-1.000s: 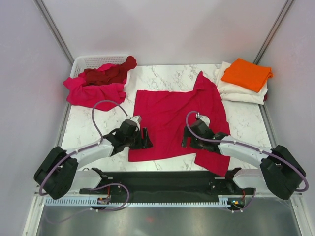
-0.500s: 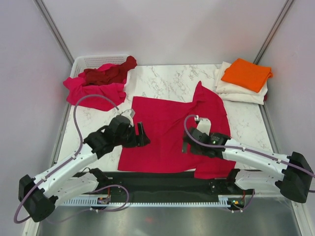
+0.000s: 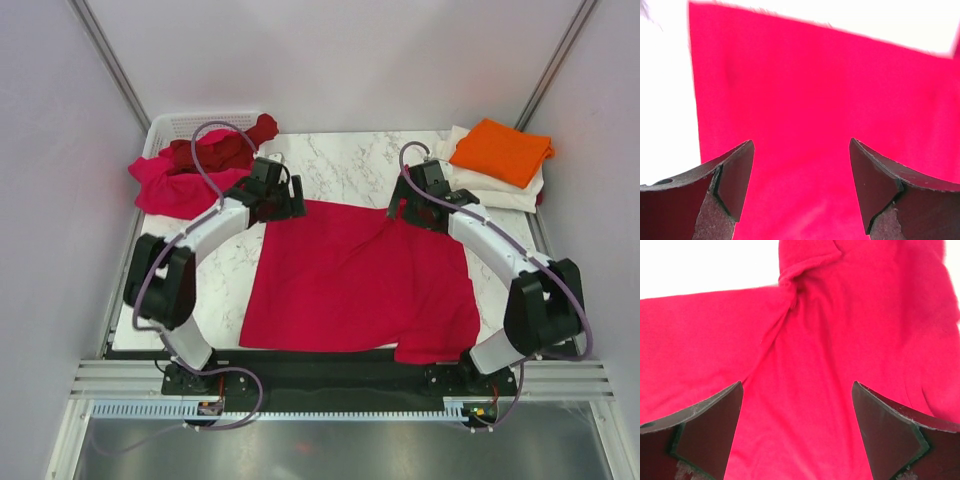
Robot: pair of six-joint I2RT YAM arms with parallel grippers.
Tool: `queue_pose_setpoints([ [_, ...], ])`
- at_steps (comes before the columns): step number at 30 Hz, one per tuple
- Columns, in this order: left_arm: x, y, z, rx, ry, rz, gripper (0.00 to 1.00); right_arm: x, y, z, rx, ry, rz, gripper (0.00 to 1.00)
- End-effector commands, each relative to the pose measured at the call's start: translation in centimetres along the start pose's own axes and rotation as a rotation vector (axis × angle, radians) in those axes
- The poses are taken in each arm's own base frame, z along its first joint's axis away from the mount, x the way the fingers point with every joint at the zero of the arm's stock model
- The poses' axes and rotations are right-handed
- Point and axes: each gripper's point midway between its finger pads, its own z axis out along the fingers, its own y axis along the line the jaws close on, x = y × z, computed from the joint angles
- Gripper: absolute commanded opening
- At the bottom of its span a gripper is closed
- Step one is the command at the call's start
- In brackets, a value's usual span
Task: Fold and stack the t-shirts
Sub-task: Flatten the tshirt out
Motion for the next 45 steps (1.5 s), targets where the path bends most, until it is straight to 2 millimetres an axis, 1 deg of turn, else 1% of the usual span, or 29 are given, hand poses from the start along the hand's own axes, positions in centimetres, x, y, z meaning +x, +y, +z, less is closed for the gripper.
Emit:
queue_pose_setpoints([
  [1, -3.6, 0.0, 4.0, 0.053, -0.031, 0.035, 0.84, -1.1, 1.9, 1.9, -0.116, 0.043, -0.012, 0.98],
  [2, -3.6, 0.3, 4.9, 0.05, -0.019, 0.028, 0.84, -0.9, 2.0, 2.2, -0.133, 0.06, -0.004, 0.98],
  [3, -4.4, 0.6, 5.5, 0.05, -0.026, 0.011, 0.83, -1.0, 1.6, 2.8, -0.131, 0.065, 0.008, 0.98],
  [4, -4.6, 0.7, 6.2, 0.046, -0.024, 0.007, 0.83, -0.6, 1.3, 3.1, -0.126, 0.073, 0.011, 0.98],
  [5, -3.7, 1.2, 7.9, 0.033, 0.008, 0.006, 0.83, -0.5, 1.1, 3.3, -0.122, 0.077, 0.015, 0.98],
  [6, -4.6, 1.0, 8.3, 0.038, -0.006, 0.014, 0.83, -0.5, 1.1, 3.2, -0.128, 0.072, 0.014, 0.98],
  [8, -4.2, 1.8, 10.2, 0.018, 0.014, 0.023, 0.83, -0.1, 0.5, 3.4, -0.125, 0.077, 0.015, 0.98],
  [10, -4.9, 2.0, 10.9, 0.017, 0.007, 0.023, 0.83, 0.4, 0.0, 3.4, -0.125, 0.084, 0.007, 0.98],
  [12, -4.8, 3.0, 11.6, -0.002, 0.015, 0.01, 0.83, 0.6, -0.7, 3.4, -0.117, 0.084, 0.013, 0.98],
  [13, -4.8, 3.6, 11.6, -0.025, 0.017, 0.002, 0.83, 1.0, -1.2, 3.6, -0.108, 0.093, 0.013, 0.98],
  [16, -4.5, 6.6, 11.5, -0.103, 0.033, -0.032, 0.83, 1.1, -2.3, 4.0, -0.099, 0.099, 0.036, 0.98],
  [19, -4.7, 9.6, 11.3, -0.17, 0.045, -0.045, 0.82, 0.3, -3.1, 4.8, -0.096, 0.091, 0.065, 0.98],
  [21, -5.2, 11.7, 10.9, -0.207, 0.041, -0.066, 0.82, -0.2, -2.9, 5.4, -0.118, 0.099, 0.083, 0.98],
  [23, -5.9, 13.3, 10.2, -0.239, 0.029, -0.086, 0.82, -1.7, -2.1, 5.7, -0.154, 0.084, 0.108, 0.98],
  [25, -6.3, 13.4, 9.8, -0.223, 0.032, -0.082, 0.82, -2.8, -0.8, 6.5, -0.2, 0.081, 0.131, 0.98],
  [26, -6.6, 13.0, 9.6, -0.202, 0.032, -0.071, 0.82, -2.7, -0.6, 7.4, -0.207, 0.096, 0.145, 0.98],
  [28, -6.6, 12.2, 9.3, -0.164, 0.044, -0.065, 0.83, -3.8, 0.7, 8.0, -0.258, 0.092, 0.188, 0.98],
  [29, -6.6, 11.7, 8.8, -0.146, 0.05, -0.063, 0.83, -3.8, 1.4, 9.0, -0.298, 0.103, 0.204, 0.98],
  [31, -6.3, 10.1, 8.1, -0.094, 0.065, -0.05, 0.84, -5.3, 2.9, 9.7, -0.357, 0.082, 0.244, 0.98],
  [32, -6.5, 9.1, 7.1, -0.068, 0.071, -0.033, 0.85, -5.0, 3.1, 10.7, -0.366, 0.099, 0.257, 0.98],
  [34, -6.6, 7.8, 6.0, -0.042, 0.075, -0.008, 0.87, -6.6, 4.1, 11.3, -0.395, 0.07, 0.275, 0.97],
  [35, -6.7, 6.6, 5.2, -0.018, 0.075, 0.018, 0.87, -6.6, 4.2, 12.0, -0.392, 0.074, 0.283, 0.97],
  [36, -7.0, 5.8, 3.9, 0.0, 0.068, 0.026, 0.87, -7.7, 4.6, 12.2, -0.398, 0.051, 0.286, 0.96],
  [38, -7.1, 4.3, 2.4, 0.029, 0.054, 0.056, 0.88, -8.3, 4.6, 13.0, -0.381, 0.036, 0.287, 0.94],
  [39, -8.0, 3.4, 0.7, 0.047, 0.016, 0.067, 0.88, -9.5, 4.6, 13.1, -0.369, 0.001, 0.29, 0.92],
  [41, -8.0, 2.3, -0.6, 0.066, -0.003, 0.089, 0.88, -9.8, 4.5, 13.8, -0.352, -0.007, 0.29, 0.9],
  [42, -8.7, 1.6, -1.9, 0.078, -0.039, 0.105, 0.88, -10.8, 4.7, 13.8, -0.351, -0.029, 0.288, 0.87],
  [44, -8.4, 0.9, -2.7, 0.074, -0.059, 0.145, 0.88, -10.4, 4.6, 15.0, -0.312, -0.02, 0.277, 0.84],
  [45, -8.4, 0.7, -2.9, 0.069, -0.071, 0.16, 0.88, -11.2, 5.0, 15.1, -0.31, -0.036, 0.268, 0.83],
])
